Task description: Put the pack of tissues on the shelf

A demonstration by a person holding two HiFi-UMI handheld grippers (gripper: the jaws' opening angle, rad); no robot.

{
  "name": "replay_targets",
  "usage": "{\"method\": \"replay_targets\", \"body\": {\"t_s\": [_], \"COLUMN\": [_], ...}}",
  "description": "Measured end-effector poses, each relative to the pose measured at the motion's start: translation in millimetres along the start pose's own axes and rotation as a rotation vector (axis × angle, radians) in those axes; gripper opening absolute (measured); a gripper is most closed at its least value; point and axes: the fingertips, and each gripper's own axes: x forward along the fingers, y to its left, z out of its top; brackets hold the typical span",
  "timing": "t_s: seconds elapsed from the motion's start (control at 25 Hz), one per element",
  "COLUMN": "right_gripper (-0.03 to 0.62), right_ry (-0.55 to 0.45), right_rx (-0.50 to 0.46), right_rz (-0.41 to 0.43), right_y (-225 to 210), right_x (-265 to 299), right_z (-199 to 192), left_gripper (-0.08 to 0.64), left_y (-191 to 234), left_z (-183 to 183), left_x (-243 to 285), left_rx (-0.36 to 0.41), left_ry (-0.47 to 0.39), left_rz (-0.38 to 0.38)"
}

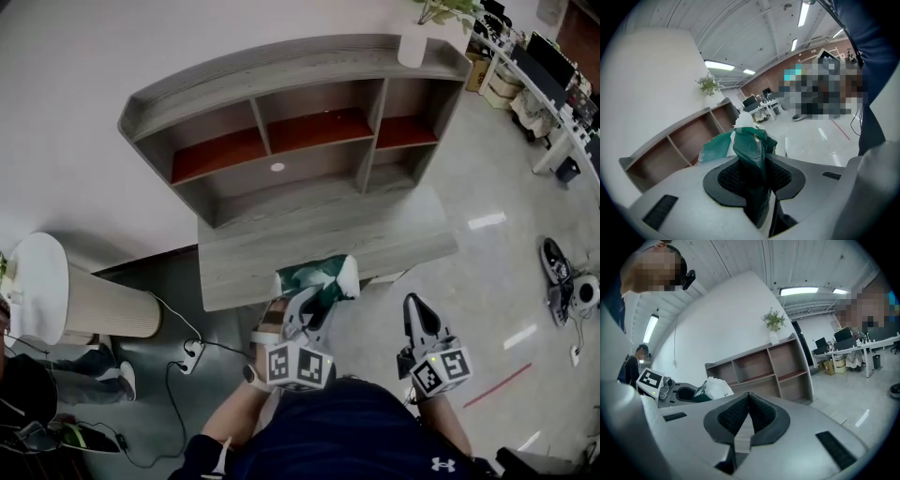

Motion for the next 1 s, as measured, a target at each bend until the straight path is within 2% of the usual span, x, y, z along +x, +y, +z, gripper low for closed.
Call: {"method": "replay_targets", "body": {"t_s": [0.56, 1.0], "right_gripper": [0.011, 0.011], "right_ry": [0.014, 0.059], "right_rx": [-0.037, -0.017], "right_rz": [-0.081, -0.114], "right_y": [18, 14], "right_x": [55, 69], "right_z": [6, -7], "left_gripper": [0.124, 0.124], "left_y": [50, 50], "left_z": [-37, -52], "left_x": [20, 40], "left_rx": [-0.005, -0.036], "left_ry": [-0.056, -0.055], "left_rz": [-0.043, -0.104]}}
